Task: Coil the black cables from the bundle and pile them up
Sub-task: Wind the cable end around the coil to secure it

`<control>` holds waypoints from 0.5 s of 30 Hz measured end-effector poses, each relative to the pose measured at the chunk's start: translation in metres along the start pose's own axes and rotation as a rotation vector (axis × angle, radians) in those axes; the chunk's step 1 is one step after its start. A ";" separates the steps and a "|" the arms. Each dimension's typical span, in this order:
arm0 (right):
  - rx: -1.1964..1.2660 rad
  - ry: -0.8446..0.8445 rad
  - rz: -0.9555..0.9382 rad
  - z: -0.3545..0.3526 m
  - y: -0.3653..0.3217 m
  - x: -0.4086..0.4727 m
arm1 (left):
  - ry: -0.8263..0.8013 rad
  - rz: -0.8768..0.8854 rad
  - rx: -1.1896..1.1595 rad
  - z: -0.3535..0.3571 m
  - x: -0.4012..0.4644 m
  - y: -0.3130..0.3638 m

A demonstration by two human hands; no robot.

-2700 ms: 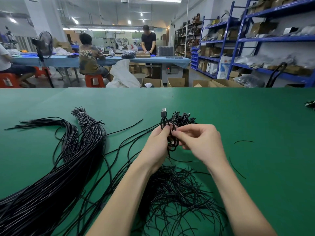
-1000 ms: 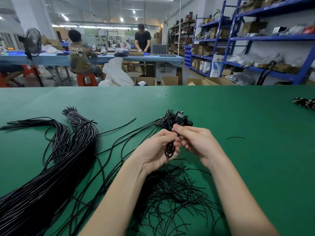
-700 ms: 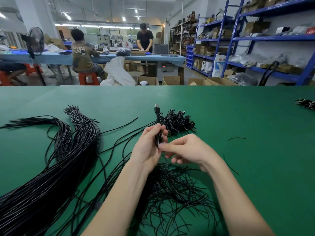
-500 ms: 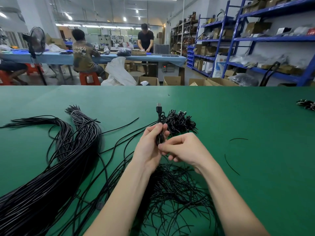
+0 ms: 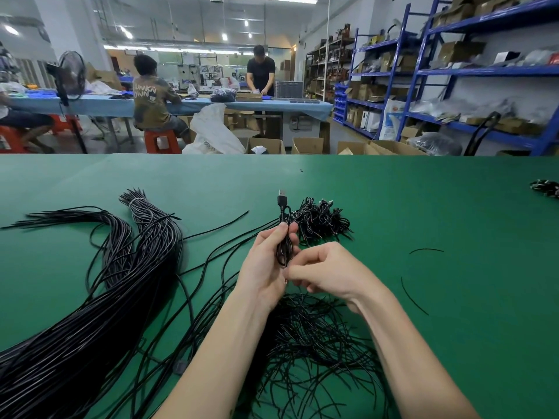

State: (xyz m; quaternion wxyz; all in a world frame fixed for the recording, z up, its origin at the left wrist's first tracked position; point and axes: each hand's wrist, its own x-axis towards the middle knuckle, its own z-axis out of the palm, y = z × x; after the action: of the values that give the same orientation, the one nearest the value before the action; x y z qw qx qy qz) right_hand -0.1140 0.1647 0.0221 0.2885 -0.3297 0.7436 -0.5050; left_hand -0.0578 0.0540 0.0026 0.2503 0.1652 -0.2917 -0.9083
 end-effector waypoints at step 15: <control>-0.649 -0.157 0.180 -0.027 0.019 -0.003 | -0.018 -0.036 0.084 -0.007 0.004 0.009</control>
State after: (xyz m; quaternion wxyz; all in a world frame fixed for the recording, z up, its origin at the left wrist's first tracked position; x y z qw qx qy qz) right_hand -0.1360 0.1874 0.0135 0.2686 -0.3753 0.8671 -0.1877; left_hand -0.0544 0.0421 0.0018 0.2241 0.1728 -0.3286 -0.9011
